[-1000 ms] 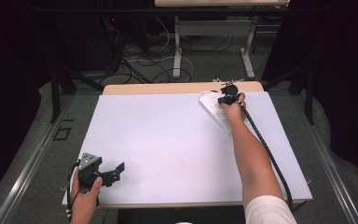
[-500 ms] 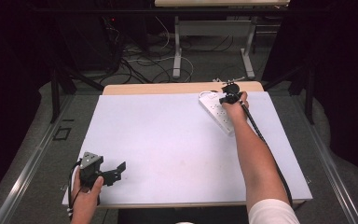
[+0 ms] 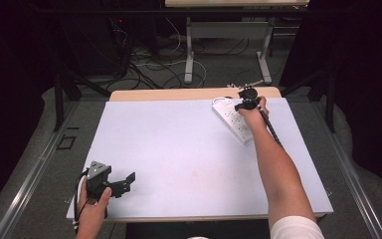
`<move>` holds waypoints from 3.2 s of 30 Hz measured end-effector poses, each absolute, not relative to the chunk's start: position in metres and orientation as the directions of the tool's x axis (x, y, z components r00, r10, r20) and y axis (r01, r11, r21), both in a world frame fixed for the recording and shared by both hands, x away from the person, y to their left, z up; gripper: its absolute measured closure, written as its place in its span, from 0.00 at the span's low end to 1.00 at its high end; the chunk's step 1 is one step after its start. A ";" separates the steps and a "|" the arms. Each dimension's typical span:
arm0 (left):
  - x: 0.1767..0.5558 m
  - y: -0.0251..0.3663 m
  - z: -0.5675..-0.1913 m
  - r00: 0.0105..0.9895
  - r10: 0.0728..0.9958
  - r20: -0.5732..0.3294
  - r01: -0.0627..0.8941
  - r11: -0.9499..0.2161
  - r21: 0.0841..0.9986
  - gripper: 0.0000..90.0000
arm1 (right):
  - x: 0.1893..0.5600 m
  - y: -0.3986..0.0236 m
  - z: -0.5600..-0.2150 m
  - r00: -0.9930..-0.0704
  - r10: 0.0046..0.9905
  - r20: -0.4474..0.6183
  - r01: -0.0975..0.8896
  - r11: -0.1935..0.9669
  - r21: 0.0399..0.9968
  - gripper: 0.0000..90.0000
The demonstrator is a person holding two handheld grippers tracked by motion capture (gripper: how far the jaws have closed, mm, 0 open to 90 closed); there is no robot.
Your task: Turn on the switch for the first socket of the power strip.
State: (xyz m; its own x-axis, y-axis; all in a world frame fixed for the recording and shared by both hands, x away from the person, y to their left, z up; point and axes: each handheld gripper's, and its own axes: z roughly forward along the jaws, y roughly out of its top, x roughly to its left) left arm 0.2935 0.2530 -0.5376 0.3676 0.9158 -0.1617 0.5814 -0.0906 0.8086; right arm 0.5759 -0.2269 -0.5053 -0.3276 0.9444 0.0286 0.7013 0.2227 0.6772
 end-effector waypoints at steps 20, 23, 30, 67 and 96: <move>0.296 0.250 -0.538 0.383 0.910 -0.159 0.572 -0.099 0.815 0.05 | 0.563 -0.228 -0.492 -0.308 0.951 0.035 0.731 0.213 0.648 0.53; 0.296 0.249 -0.538 0.391 0.907 -0.157 0.575 -0.108 0.811 0.05 | 0.559 -0.227 -0.492 -0.310 0.950 0.045 0.744 0.212 0.634 0.44; 0.296 0.248 -0.538 0.397 0.904 -0.158 0.577 -0.112 0.809 0.05 | 0.550 -0.220 -0.489 -0.305 0.952 0.032 0.753 0.221 0.620 0.29; 0.294 0.248 -0.537 0.393 0.907 -0.154 0.575 -0.112 0.810 0.05 | 0.474 -0.207 -0.462 -0.467 0.882 0.053 0.715 0.342 0.610 0.00; 0.293 0.247 -0.538 0.388 0.908 -0.155 0.575 -0.107 0.811 0.05 | 0.390 -0.237 -0.487 -0.517 0.850 0.097 0.651 0.318 0.689 0.02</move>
State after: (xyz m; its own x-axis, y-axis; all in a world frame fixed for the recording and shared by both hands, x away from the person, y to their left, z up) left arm 0.2931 0.2471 -0.5378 0.3880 0.9085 -0.1555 0.5748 -0.1066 0.8113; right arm 0.3901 -0.2374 -0.4872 -0.5172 0.8504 0.0966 0.6511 0.3176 0.6893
